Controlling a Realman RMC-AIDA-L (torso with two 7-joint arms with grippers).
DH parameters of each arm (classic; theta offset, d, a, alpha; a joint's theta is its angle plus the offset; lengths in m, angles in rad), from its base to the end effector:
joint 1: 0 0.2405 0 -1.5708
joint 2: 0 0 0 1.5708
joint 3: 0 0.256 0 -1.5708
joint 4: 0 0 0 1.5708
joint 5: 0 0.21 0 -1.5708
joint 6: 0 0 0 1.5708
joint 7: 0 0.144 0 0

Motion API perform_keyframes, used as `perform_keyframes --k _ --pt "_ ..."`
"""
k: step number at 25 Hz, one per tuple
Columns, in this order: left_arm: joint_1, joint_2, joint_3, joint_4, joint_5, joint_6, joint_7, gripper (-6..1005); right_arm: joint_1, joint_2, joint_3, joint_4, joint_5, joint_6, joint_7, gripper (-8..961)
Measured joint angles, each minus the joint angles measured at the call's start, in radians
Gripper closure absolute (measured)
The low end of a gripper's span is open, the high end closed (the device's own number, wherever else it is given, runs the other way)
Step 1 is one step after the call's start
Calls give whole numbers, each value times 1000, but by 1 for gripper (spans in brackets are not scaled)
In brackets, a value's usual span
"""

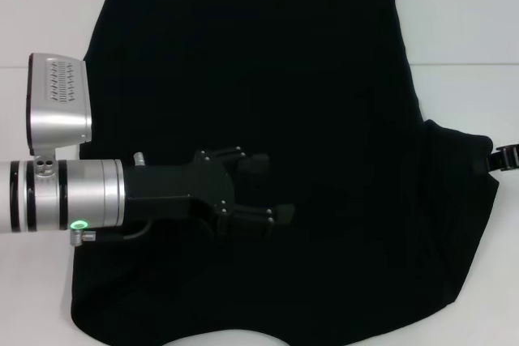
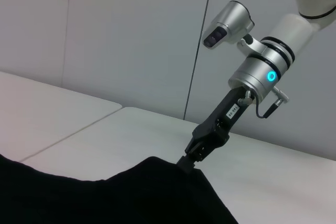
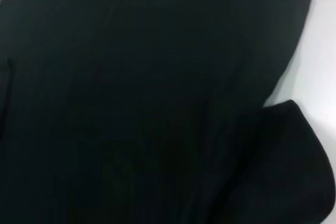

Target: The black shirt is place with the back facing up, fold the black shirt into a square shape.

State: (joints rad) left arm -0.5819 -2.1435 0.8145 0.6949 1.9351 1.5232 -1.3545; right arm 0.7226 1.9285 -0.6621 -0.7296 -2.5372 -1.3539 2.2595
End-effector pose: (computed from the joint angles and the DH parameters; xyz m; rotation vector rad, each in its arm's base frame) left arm -0.2159 0.3391 -0.0311 -2.8185 -0.4463 -0.7493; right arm 0.2909 0.4014 0.0699 -2.2925 1.4093 0.0449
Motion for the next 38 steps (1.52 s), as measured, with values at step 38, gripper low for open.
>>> perform_keyframes --k 38 --pt "56 36 -155 5 28 71 -17 62 239 111 -344 15 -48 -55 72 869"
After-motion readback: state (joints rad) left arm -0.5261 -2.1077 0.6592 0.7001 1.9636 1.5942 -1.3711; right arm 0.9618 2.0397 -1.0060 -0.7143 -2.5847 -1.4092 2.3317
